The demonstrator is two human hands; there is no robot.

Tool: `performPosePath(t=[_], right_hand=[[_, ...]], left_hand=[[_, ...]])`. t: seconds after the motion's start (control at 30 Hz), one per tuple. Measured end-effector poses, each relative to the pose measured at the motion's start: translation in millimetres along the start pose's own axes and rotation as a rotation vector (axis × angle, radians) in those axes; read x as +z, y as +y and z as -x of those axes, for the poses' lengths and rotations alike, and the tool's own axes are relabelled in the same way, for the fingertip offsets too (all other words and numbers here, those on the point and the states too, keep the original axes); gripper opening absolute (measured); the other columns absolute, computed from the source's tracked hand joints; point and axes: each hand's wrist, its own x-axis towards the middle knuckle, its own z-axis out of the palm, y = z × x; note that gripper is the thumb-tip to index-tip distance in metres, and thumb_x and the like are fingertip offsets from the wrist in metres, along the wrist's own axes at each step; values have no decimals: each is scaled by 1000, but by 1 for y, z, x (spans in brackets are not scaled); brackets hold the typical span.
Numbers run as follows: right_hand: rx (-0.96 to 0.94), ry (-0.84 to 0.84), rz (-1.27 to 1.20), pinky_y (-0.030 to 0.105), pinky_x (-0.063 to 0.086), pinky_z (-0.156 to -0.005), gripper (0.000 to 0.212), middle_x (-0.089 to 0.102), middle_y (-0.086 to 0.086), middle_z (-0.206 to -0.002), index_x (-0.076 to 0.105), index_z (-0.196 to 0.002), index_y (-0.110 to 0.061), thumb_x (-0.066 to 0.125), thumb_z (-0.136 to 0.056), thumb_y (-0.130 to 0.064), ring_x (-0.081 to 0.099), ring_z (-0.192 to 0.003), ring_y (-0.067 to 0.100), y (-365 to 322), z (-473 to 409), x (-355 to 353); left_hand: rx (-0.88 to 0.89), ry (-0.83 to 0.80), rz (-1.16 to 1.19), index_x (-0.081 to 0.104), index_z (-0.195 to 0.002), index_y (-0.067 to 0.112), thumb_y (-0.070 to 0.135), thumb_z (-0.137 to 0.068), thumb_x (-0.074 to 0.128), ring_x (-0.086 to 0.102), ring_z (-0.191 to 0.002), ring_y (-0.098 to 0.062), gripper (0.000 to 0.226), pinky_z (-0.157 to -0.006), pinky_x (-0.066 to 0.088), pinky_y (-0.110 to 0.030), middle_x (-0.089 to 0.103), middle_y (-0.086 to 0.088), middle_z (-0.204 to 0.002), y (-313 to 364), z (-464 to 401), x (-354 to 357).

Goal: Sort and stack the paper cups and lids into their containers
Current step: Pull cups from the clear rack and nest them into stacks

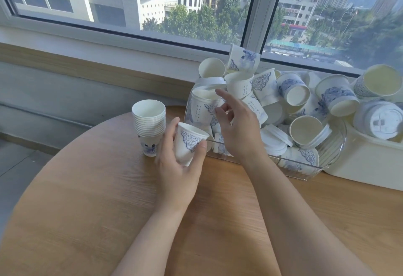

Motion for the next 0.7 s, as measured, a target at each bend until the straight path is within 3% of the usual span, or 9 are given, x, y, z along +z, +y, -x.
performPosePath(t=[0.1,0.27,0.53,0.7], right_hand=[[7,-5,18,28,47,-75,26,60,-17,-89,67,-128,-32,60,-103,-29,55,-76,-7,0,-7,-1],[9,34,23,37,52,-77,8,67,-14,-83,71,-105,-29,68,-99,-27,59,-76,8,-2,-5,-8],[108,114,-213,17,44,-64,4,69,-17,-78,71,-101,-28,67,-100,-28,61,-71,6,-4,26,-35],[158,144,-375,23,47,-63,9,69,-17,-78,70,-98,-28,65,-102,-22,57,-69,8,4,60,-50]], left_hand=[[-22,3,4,51,-150,24,50,-85,74,49,-138,2,74,-116,42,-32,57,12,-147,1,-1,0],[-36,-25,-1,50,-150,28,44,-87,78,53,-137,-5,70,-114,46,-41,58,13,-145,-2,-1,0],[39,-87,-55,54,-145,29,41,-85,81,52,-133,-5,67,-110,43,-23,60,16,-138,-3,2,3],[130,-133,-131,53,-145,31,46,-83,80,55,-131,-9,68,-110,45,-36,59,23,-136,-6,6,6]])
